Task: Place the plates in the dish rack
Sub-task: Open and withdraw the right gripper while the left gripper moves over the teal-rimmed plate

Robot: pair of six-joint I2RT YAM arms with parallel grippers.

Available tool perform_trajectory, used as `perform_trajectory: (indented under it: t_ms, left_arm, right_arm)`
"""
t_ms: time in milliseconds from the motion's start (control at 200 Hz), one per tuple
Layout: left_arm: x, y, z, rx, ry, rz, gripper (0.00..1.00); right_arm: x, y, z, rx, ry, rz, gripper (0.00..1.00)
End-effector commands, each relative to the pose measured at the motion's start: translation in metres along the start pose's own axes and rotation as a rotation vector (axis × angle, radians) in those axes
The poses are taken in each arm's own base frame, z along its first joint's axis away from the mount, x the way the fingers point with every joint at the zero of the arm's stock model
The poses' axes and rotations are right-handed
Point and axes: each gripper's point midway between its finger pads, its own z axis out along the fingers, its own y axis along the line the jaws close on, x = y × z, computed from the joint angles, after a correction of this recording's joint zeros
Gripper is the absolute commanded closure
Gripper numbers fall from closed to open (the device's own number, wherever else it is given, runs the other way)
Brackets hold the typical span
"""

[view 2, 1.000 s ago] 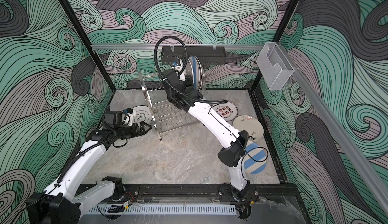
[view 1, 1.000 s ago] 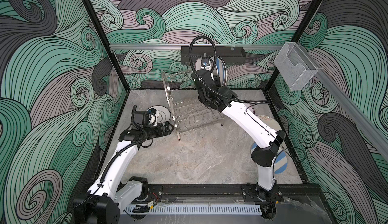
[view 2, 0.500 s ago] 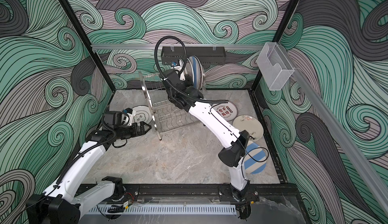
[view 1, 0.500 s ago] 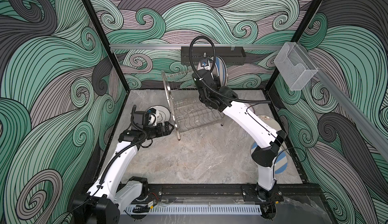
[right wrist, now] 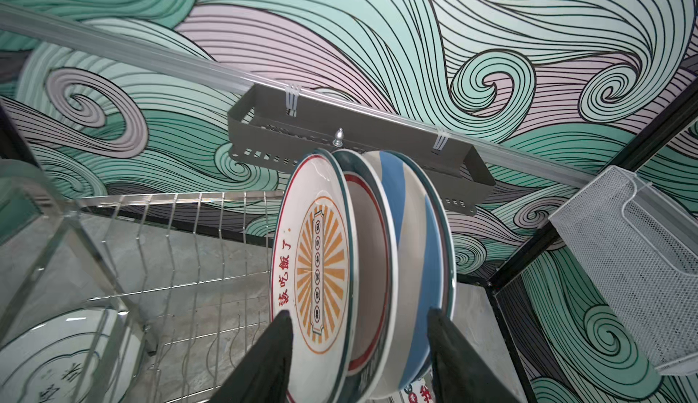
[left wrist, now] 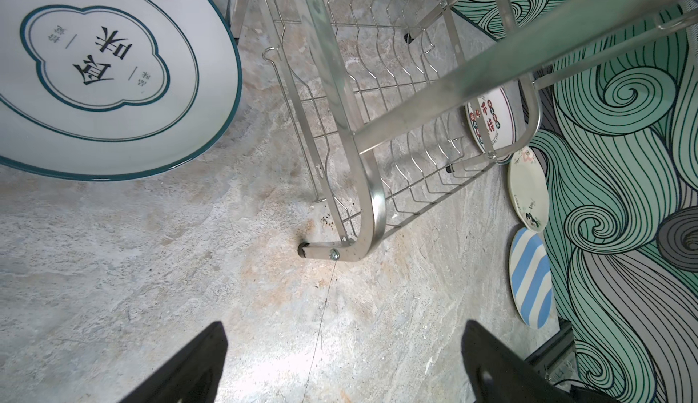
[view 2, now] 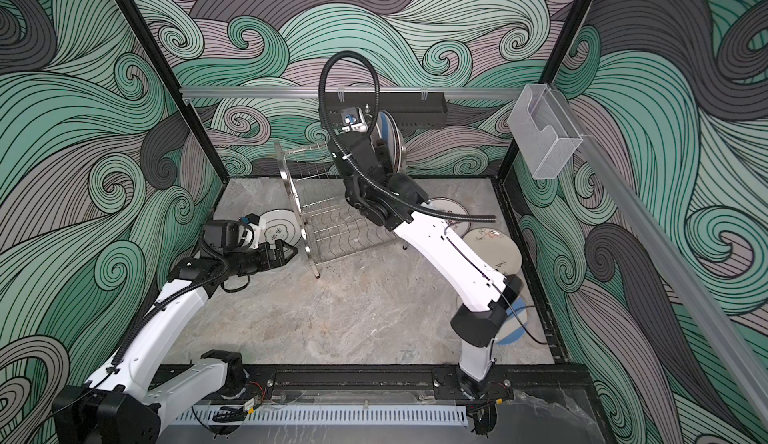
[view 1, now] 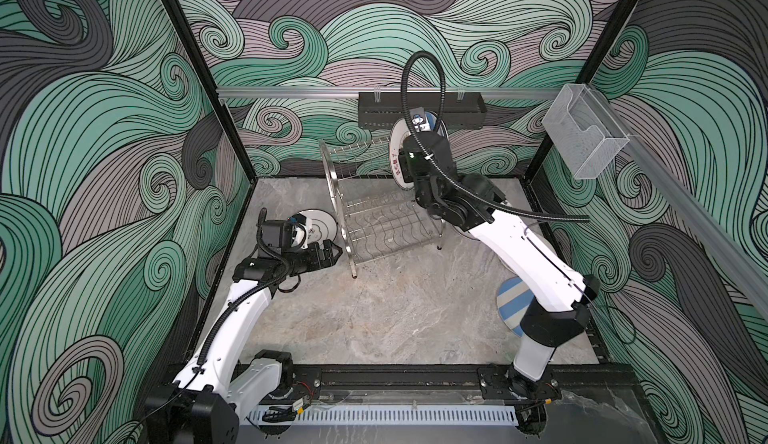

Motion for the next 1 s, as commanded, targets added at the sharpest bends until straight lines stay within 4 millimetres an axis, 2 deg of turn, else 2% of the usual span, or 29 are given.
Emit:
perform_trajectory:
  t_ms: [0,115,235,290,460,600,705,831,996]
  left_arm:
    - [-0.004,0.000,-0.004,0.002,-0.019,-0.002,0.01]
    - [-0.005,0.002,-0.005,-0.012,-0.028,0.005,0.01]
    - [-0.007,0.007,-0.006,-0.045,-0.034,0.008,0.01]
    - [-0.006,0.010,-0.005,-0.063,-0.032,0.004,0.02]
    - [-0.010,0.024,-0.005,-0.142,-0.037,-0.022,0.01]
    - [-0.013,0.042,-0.012,-0.252,-0.076,-0.057,0.01]
    - [-0.021,0.052,-0.017,-0.313,-0.119,-0.102,0.01]
    - [-0.035,0.065,-0.019,-0.374,-0.181,-0.151,0.01]
    - [-0.055,0.087,-0.019,-0.452,-0.230,-0.225,0.01]
  right_arm:
    - [-0.001,-0.011,-0.027,-0.110,-0.028,0.049,0.36]
    - [0.024,-0.017,-0.053,-0.230,-0.022,0.086,0.13]
    - [0.065,-0.016,-0.087,-0.408,0.002,0.089,0.01]
    - [0.081,-0.024,-0.102,-0.442,0.000,0.132,0.00]
    - [0.160,-0.033,-0.135,-0.560,0.032,0.195,0.00]
    - [0.228,-0.030,-0.143,-0.595,0.114,0.260,0.00]
    - [0.268,-0.025,-0.147,-0.620,0.175,0.298,0.00]
    - [0.297,-0.022,-0.151,-0.644,0.195,0.333,0.00]
    - [0.304,-0.038,-0.154,-0.604,0.155,0.348,0.00]
